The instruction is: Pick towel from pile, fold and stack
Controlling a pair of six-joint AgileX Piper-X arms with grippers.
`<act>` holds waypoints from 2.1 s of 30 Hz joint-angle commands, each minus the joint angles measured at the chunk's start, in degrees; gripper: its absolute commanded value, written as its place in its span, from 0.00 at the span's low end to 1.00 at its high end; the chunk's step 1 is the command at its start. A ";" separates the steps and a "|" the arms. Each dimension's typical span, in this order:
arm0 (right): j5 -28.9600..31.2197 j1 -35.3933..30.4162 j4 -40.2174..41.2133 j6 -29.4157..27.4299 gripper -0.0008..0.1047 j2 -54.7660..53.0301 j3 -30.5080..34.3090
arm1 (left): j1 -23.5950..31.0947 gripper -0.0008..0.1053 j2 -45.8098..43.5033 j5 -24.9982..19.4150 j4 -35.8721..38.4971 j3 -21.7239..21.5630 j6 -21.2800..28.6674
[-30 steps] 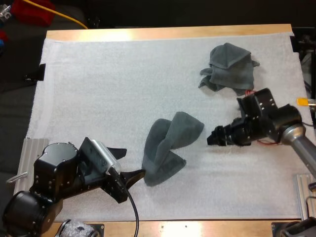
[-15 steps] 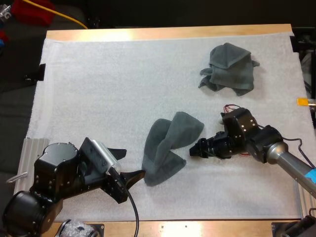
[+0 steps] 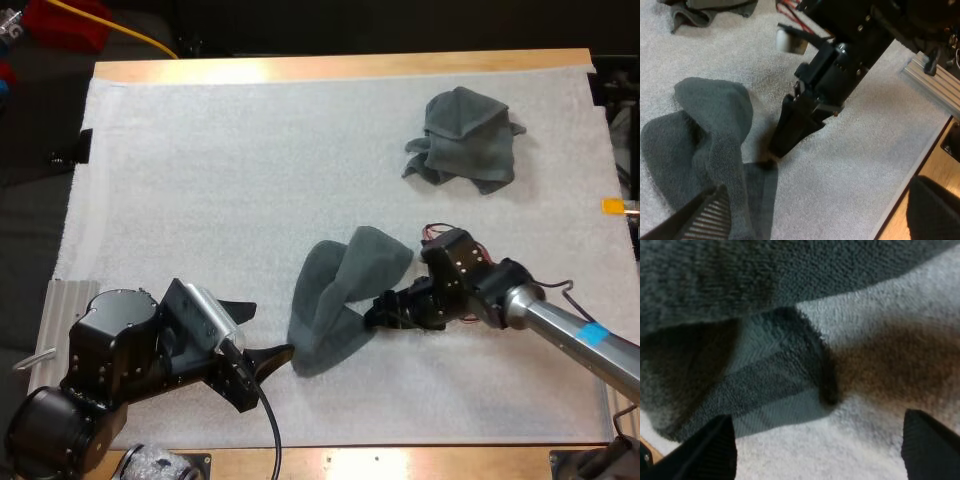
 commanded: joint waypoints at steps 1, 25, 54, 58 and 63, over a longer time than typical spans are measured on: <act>-1.40 0.14 -1.03 0.44 0.58 0.26 -0.05 | -0.23 0.66 0.18 0.64 0.19 -0.40 -0.48; -10.91 0.14 -8.28 4.52 0.53 10.14 -0.05 | -0.23 0.66 0.18 0.64 0.19 -0.40 -0.48; 0.31 0.14 -9.08 2.24 0.02 -6.25 -0.86 | -0.23 0.66 0.18 0.64 0.19 -0.40 -0.48; 2.04 0.14 -7.67 2.24 0.02 -12.19 -3.82 | -0.23 0.66 0.18 0.64 0.19 -0.40 -0.48; 3.79 0.14 -6.09 2.24 0.02 -16.66 -10.78 | -0.23 0.66 0.18 0.64 0.19 -0.40 -0.48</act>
